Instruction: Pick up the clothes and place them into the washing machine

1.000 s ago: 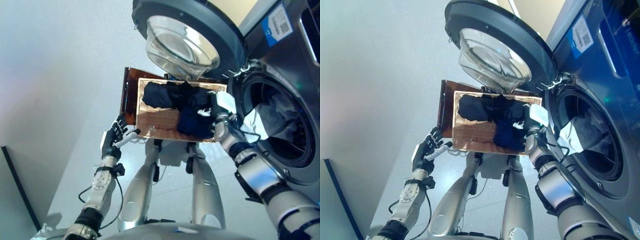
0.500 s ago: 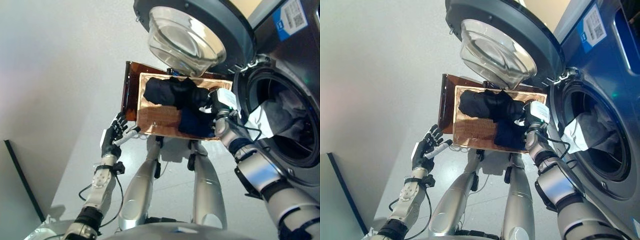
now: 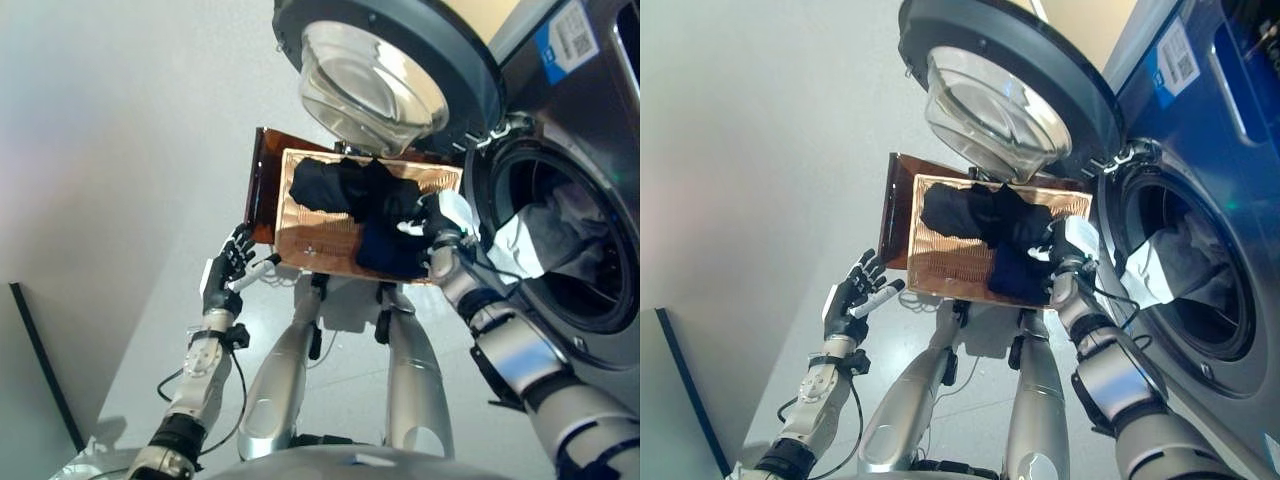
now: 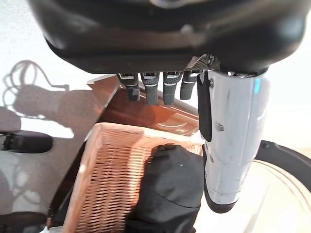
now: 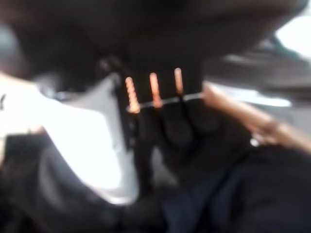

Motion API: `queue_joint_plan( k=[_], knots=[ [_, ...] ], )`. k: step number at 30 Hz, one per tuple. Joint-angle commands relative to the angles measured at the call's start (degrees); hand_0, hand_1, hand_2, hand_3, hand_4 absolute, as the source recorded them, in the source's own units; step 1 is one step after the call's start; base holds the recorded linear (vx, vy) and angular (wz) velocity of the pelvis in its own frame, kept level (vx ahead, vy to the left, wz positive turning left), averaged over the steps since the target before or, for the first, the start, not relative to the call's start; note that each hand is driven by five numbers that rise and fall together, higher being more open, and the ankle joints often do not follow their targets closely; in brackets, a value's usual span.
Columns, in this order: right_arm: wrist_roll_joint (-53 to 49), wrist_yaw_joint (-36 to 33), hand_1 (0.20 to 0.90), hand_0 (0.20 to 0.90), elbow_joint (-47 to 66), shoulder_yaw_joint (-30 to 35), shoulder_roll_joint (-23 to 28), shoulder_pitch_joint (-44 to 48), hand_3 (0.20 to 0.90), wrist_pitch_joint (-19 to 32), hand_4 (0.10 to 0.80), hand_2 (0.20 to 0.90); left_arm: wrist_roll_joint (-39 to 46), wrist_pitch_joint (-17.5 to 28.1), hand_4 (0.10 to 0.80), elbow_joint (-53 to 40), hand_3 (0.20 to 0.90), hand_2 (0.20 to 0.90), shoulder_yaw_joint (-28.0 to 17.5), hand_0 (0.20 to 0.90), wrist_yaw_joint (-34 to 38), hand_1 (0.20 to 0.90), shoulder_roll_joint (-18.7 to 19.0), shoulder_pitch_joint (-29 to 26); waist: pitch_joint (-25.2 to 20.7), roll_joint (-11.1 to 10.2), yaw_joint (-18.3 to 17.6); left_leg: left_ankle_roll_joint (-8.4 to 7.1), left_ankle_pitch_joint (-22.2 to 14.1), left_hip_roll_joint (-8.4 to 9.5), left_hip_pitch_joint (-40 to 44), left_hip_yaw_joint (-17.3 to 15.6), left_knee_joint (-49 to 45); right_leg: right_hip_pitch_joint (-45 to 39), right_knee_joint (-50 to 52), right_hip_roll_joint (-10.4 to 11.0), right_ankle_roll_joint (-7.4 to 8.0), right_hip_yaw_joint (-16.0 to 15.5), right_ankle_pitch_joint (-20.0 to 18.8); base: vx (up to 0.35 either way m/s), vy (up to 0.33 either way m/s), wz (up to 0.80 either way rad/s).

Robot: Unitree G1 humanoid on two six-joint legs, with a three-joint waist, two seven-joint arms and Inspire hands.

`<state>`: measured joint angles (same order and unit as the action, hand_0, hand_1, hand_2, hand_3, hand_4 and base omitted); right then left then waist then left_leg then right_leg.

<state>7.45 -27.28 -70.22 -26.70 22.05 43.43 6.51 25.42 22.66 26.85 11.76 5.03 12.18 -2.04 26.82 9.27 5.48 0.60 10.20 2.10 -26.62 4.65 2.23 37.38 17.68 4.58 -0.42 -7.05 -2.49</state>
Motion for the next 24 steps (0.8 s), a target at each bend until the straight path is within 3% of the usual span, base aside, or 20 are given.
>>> queue_joint_plan(
  k=[1,7,16,24],
  knots=[
    [-5.0,1.0,0.200,0.200,6.4,0.0,-2.0,-5.6,0.200,6.0,0.300,0.200,0.3,3.3,0.800,-2.8,0.900,0.900,-2.5,0.900,0.9,0.900,2.9,3.0,-4.7,-1.3,-0.7,-1.40,-2.2,3.64,-0.4,-0.7,2.8,0.6,-3.3,0.0,3.00,0.0,-0.5,0.073,-0.026,-0.01],
    [-9.5,4.3,0.200,0.200,20.4,3.5,0.4,-16.9,0.200,9.3,0.300,0.200,1.1,3.6,0.800,-1.3,0.900,0.900,-3.6,0.900,0.3,0.900,2.3,4.1,-6.0,-3.0,-2.3,-1.35,-3.2,3.45,2.3,-0.7,2.8,-2.3,-3.6,0.1,3.32,-0.1,0.0,0.042,-0.022,0.00],
    [-16.4,9.2,0.200,0.200,23.3,7.4,1.4,-24.0,0.200,12.1,0.300,0.200,2.7,3.9,0.800,-0.1,0.900,0.900,-4.0,0.900,-1.2,0.900,1.8,4.6,-7.8,-3.5,-3.2,-1.22,-4.1,3.37,4.9,-0.8,2.8,-5.4,-5.2,-0.2,3.61,0.1,0.1,0.030,-0.010,-0.03],
    [-36.3,18.7,0.200,0.200,27.0,14.1,-0.2,-31.2,0.200,16.2,0.300,0.200,5.7,4.1,0.800,1.4,0.900,0.900,-4.4,0.900,-3.0,0.900,0.7,5.0,-9.0,-4.0,-4.4,-1.26,-4.6,3.22,6.0,-1.3,2.8,-7.0,-6.6,-0.5,3.80,0.5,0.0,0.020,0.001,-0.06]
  ],
)
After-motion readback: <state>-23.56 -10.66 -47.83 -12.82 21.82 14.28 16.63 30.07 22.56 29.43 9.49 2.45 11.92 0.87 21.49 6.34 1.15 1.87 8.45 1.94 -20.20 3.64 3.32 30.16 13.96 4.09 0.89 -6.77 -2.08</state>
